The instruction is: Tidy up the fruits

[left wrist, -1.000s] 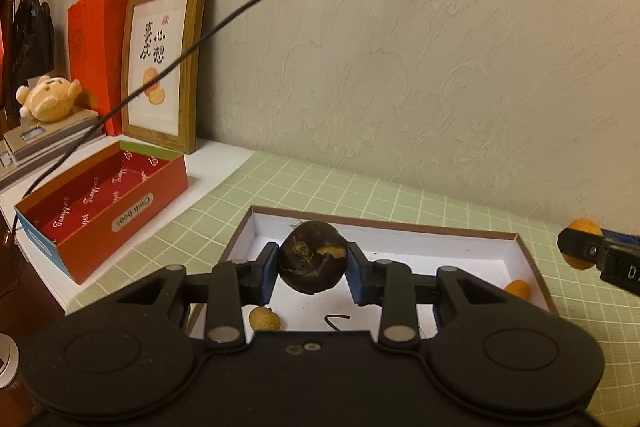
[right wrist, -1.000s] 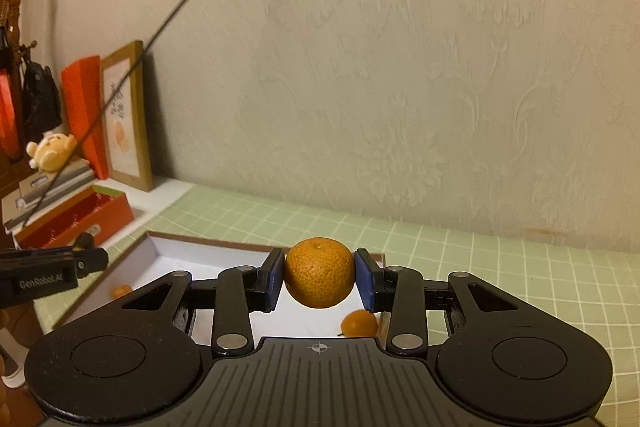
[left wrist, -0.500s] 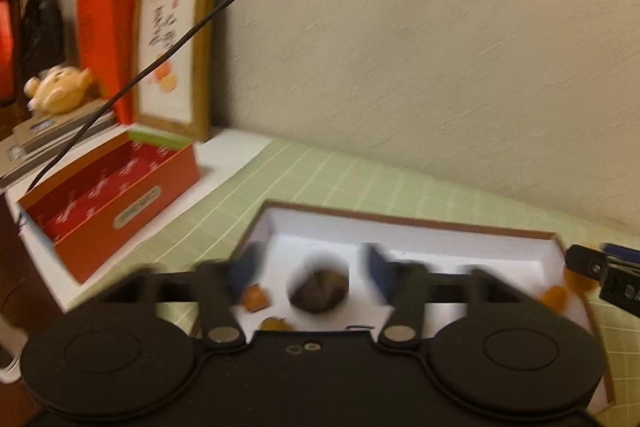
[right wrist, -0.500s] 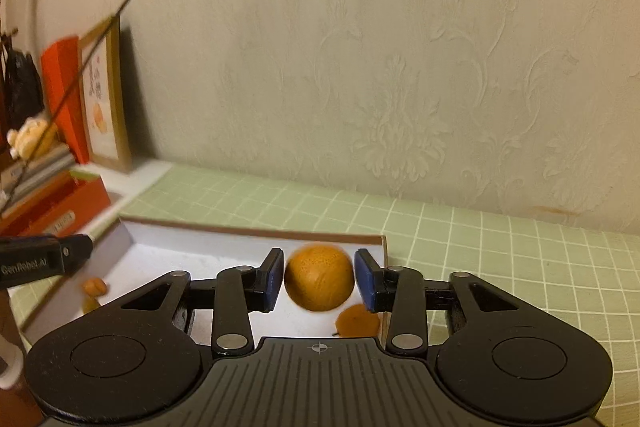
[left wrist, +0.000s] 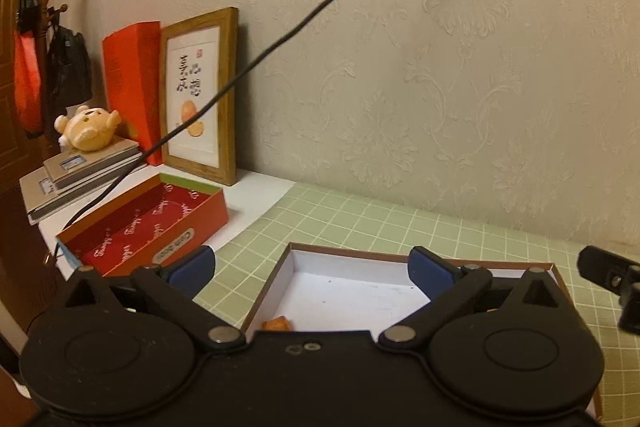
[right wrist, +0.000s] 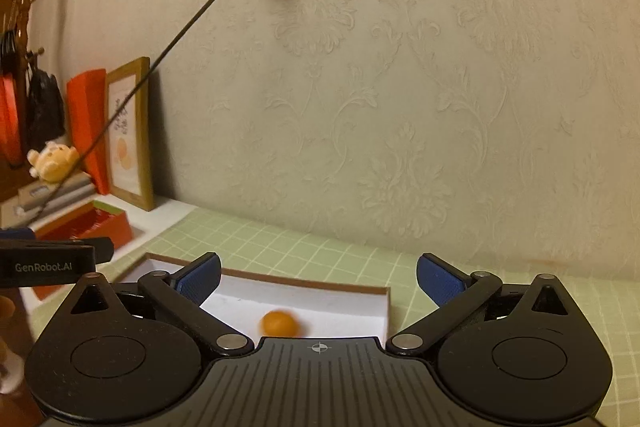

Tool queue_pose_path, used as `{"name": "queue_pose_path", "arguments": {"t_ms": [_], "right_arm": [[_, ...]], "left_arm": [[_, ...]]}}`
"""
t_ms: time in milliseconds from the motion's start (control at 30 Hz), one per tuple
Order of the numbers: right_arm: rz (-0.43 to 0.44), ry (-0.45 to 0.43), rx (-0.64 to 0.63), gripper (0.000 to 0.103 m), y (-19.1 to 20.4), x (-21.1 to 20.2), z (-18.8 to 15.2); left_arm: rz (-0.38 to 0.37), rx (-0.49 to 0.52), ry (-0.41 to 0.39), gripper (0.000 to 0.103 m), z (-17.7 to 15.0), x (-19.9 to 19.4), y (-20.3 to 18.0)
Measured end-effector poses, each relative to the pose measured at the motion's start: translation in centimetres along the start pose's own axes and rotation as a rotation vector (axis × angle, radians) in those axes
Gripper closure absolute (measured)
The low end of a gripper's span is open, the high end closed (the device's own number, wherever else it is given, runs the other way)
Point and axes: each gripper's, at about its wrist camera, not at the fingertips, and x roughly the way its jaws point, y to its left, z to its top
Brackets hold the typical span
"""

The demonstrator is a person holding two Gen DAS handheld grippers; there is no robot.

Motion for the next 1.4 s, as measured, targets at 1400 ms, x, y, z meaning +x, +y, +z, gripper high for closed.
{"name": "queue_pose_path", "arguments": {"t_ms": [1400], "right_arm": [[0.078, -0.136, 0.1, 0.0, -2.0, -29.2, 3.7]], "left_arm": [[-0.105, 0.048, -0.097, 0.006, 1.0, -26.4, -2.8]]}}
